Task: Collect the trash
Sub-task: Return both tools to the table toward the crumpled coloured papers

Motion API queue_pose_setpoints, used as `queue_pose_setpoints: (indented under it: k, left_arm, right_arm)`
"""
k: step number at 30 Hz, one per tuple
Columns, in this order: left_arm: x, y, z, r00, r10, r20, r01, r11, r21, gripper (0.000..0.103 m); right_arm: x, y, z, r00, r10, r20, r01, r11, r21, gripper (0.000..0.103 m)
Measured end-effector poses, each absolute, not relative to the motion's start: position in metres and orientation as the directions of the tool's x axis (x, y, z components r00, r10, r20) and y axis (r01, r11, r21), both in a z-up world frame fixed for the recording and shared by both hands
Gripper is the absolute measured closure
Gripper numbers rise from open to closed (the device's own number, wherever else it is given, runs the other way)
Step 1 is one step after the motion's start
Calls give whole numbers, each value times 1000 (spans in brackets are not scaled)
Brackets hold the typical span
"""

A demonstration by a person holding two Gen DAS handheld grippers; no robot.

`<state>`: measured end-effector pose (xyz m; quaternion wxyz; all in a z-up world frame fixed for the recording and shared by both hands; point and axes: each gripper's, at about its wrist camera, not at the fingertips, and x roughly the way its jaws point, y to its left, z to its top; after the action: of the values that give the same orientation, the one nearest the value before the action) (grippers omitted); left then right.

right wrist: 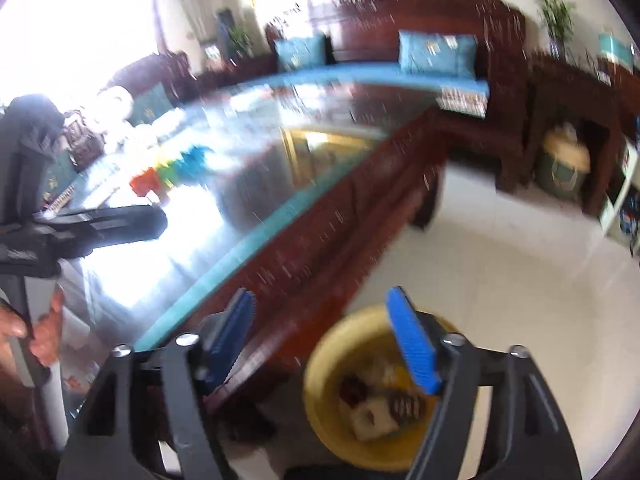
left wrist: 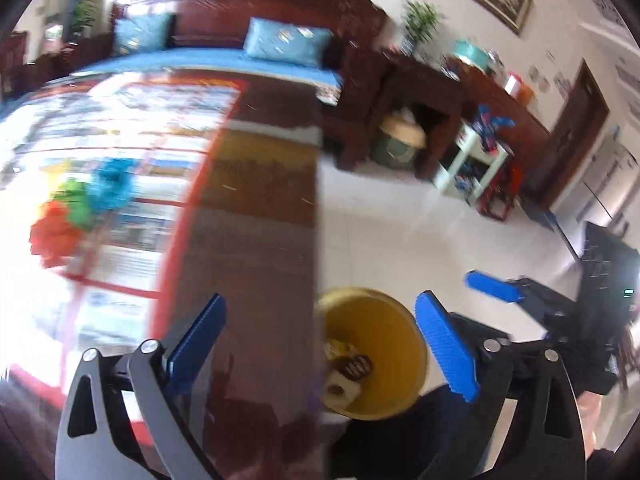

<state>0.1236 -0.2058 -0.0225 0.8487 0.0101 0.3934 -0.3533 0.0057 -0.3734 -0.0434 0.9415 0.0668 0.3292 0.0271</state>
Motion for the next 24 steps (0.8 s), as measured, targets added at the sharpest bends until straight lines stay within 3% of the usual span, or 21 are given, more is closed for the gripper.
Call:
queue_pose_setpoints:
  k: [1,5,15,24]
  left_arm:
    - [124,-193,-19,475,-578,-664,589,769,-248,4]
    - [128,-140,-8,582,-515,-630,502,836,-219,4]
    - [139,-25,7,765,-319,-560,267,947,-176,4]
    - [170,-9,-2,761,-284,-583,227,959,-171,4]
  right_arm:
    - [9,-363,-36,802,104,-588,-27,990,139,19]
    - [25,-325,-17,853,117,-508,-75,992,101,9]
    - [73,-265,-2,840,162,-518,-103,985,141,9]
    - [94,-235,3,831,204,-517,-166,979,120,9]
